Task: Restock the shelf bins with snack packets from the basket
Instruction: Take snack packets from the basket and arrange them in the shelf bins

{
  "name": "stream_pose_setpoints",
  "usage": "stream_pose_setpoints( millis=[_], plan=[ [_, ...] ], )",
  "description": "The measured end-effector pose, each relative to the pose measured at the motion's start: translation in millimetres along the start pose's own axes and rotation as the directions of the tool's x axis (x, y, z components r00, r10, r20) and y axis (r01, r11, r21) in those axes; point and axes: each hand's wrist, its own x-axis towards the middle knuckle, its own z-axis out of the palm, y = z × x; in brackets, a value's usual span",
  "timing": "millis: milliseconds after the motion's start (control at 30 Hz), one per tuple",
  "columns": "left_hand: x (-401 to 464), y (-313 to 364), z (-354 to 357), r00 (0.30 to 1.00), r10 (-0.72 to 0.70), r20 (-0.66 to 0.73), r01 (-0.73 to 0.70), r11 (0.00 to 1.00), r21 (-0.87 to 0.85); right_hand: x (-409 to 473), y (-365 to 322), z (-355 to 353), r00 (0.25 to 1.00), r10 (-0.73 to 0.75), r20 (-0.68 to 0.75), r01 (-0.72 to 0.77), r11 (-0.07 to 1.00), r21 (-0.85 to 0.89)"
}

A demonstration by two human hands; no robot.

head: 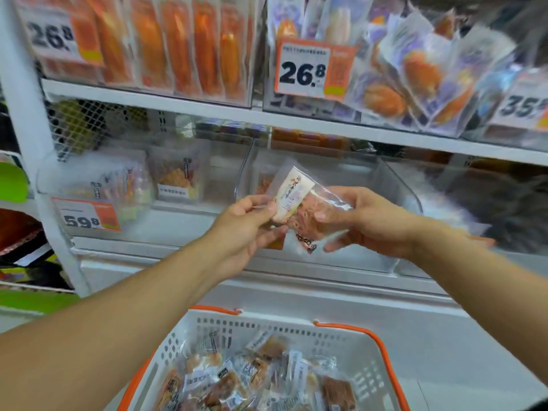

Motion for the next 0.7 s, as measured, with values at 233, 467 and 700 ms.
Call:
stream_pose_setpoints(
  millis=[233,467,700],
  plan=[
    [8,1,10,0.997,-0.039,0.061,0.031,0.991,0.127,24,22,4,0.959,-0.078,-0.271,0.129,0.976,0.175],
    [25,33,-30,0.905,0.411,-0.111,-0.241,0.71,0.661,86,-8,-44,0.815,-0.462,-0.349,0.054,0.662,-0.748],
    [22,30,-47,0.898,0.432,-0.087,-0.246,0.655,0.715,168,9,-10,0.978,-0.135,-0.158,-0.101,0.356,-0.929]
  ],
)
